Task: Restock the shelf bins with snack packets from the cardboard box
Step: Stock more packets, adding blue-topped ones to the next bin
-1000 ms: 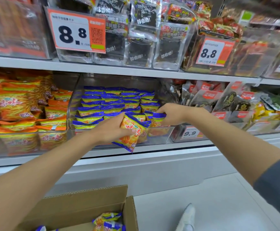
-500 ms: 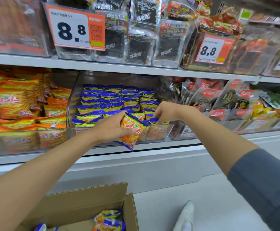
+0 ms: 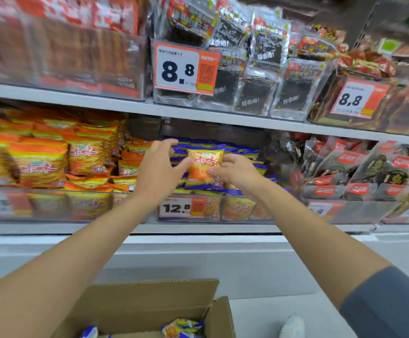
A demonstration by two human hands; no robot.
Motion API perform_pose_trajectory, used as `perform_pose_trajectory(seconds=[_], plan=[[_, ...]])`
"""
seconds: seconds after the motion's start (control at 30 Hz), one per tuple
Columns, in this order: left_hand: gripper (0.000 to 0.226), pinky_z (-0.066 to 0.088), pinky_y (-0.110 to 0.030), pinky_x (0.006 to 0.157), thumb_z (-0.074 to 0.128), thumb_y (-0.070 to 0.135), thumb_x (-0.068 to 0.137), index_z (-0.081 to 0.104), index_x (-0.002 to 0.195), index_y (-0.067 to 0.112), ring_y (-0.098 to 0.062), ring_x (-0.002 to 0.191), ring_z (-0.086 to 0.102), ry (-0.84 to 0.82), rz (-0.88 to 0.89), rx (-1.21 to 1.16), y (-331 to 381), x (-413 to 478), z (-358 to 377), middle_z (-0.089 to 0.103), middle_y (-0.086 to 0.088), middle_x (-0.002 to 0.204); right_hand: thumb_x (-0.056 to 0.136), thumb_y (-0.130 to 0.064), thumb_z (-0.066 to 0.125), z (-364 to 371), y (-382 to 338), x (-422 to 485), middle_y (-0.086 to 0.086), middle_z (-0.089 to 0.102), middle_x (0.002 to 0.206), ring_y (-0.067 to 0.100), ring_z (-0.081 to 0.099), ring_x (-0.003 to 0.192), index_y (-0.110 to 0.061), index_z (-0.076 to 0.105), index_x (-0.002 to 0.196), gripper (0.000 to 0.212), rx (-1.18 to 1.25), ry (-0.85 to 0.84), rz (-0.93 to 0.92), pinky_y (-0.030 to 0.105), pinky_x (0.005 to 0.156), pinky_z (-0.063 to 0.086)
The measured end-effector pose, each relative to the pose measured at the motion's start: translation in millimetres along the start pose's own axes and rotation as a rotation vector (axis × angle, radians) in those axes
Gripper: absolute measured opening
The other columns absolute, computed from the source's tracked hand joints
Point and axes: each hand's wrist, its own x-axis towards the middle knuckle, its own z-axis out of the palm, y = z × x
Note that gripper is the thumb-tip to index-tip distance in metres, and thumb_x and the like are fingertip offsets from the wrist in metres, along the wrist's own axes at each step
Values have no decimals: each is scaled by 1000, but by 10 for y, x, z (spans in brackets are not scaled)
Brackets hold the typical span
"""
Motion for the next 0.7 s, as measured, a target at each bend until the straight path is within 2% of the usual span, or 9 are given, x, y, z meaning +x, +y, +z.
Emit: perform_pose_trajectory(seconds=[0.17, 0.23, 0.27, 0.3, 0.33, 0.4, 0.5, 0.6, 0.7], plan=[[50, 37, -15, 71, 57, 31, 96, 48, 141, 14, -11, 86, 56, -51, -119, -148, -558, 424, -201, 59, 3, 91, 77, -4, 79, 259, -85, 711, 14, 71, 96, 25, 63, 74, -6, 62, 101, 29, 125, 213, -102, 37, 73, 52], [44, 46, -19, 69, 53, 30, 98, 51, 140, 16, -12, 87, 65, -166, -136, -333, -685, 462, -144, 49, 18, 82, 80, -4, 77, 316, -104, 1060, 7, 67, 85, 18, 58, 64, -9, 59, 92, 22, 102, 274, -106, 24, 62, 51], [43, 49, -26, 64, 53, 32, 98, 52, 139, 18, -12, 80, 66, -186, -144, -397, -738, 471, -119, 34, 18, 111, 81, -10, 77, 352, -109, 1216, 4, 66, 87, 15, 59, 68, -10, 60, 96, 23, 59, 278, -102, 16, 62, 51], [43, 46, -25, 57, 54, 34, 97, 54, 138, 21, -7, 71, 63, -195, -150, -440, -792, 487, -91, 46, 22, 76, 81, -20, 79, 372, -73, 1411, 3, 68, 96, 16, 63, 80, -12, 63, 106, 31, -4, 266, -94, 14, 72, 52], [41, 43, -18, 56, 55, 35, 96, 55, 135, 23, 0, 67, 59, -191, -148, -464, -829, 504, -65, 67, 13, 86, 79, -31, 80, 392, -39, 1571, 5, 68, 111, 20, 63, 97, -12, 63, 117, 45, -55, 263, -79, 20, 88, 52], [35, 37, -8, 54, 56, 34, 95, 57, 129, 26, 7, 60, 52, -180, -139, -490, -870, 530, -45, 60, 11, 82, 79, -41, 78, 512, 15, 1850, 3, 61, 128, 23, 55, 119, -14, 58, 130, 61, -105, 226, -39, 35, 103, 45], [31, 30, -10, 44, 56, 28, 96, 57, 127, 24, 2, 44, 42, -189, -137, -563, -876, 549, 2, 49, 4, 68, 77, -45, 75, 704, 101, 2130, -1, 61, 121, 20, 57, 115, -17, 59, 128, 60, -270, 198, -76, 30, 87, 51], [32, 30, -16, 48, 55, 30, 96, 55, 127, 24, 1, 45, 40, -192, -140, -565, -894, 552, 12, 47, 3, 66, 82, -24, 76, 775, 126, 2221, 0, 65, 113, 16, 61, 99, -9, 63, 122, 44, -338, 282, -215, 7, 68, 45], [36, 31, -17, 49, 54, 32, 96, 52, 131, 23, 2, 46, 41, -203, -135, -567, -898, 544, 8, 47, 4, 64, 79, -17, 78, 762, 131, 2258, 8, 70, 107, 20, 66, 94, -2, 67, 110, 36, -319, 388, -281, 19, 70, 47]])
